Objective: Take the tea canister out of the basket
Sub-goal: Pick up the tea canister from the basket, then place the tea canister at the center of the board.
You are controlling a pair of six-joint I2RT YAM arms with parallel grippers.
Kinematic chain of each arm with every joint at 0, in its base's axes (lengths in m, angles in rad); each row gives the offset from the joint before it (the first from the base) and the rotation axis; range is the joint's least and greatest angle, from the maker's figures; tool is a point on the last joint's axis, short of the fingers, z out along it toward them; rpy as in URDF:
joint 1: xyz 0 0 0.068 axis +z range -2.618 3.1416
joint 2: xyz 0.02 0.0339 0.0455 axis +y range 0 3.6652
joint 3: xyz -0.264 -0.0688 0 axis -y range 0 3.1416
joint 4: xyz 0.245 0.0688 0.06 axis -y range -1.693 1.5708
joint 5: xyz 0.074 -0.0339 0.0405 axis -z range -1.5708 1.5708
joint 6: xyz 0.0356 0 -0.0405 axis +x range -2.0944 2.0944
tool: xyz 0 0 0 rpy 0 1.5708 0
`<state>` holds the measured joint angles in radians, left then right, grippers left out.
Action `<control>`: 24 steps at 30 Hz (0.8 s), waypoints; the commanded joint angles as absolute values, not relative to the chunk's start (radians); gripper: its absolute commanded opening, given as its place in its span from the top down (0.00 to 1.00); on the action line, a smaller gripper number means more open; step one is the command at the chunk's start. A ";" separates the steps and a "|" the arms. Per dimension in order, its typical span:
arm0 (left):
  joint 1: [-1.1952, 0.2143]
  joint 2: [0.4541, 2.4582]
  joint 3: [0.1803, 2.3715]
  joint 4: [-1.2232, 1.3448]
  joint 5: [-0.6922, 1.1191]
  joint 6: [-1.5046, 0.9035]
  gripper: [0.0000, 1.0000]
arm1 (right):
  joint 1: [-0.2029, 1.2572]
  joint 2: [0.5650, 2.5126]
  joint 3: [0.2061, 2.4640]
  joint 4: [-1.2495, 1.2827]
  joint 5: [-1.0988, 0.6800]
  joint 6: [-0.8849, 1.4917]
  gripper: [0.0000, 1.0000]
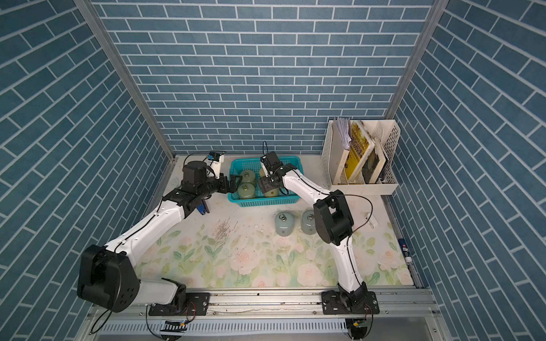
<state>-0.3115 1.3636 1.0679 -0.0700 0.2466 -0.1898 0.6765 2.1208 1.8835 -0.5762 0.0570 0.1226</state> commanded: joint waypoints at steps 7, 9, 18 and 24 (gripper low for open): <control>-0.259 1.298 1.180 -0.298 0.219 -0.156 0.00 | 0.753 1.821 1.774 -0.386 -0.169 -0.069 1.00; -0.253 1.285 1.190 -0.334 0.212 -0.144 0.00 | 0.771 1.767 1.707 -0.357 -0.264 -0.094 1.00; -0.250 1.293 1.206 -0.473 0.249 -0.081 0.00 | 0.862 1.686 1.507 -0.341 -0.339 -0.112 1.00; -0.250 1.273 1.164 -0.508 0.230 -0.067 0.00 | 0.913 1.688 1.365 -0.239 -0.257 -0.046 1.00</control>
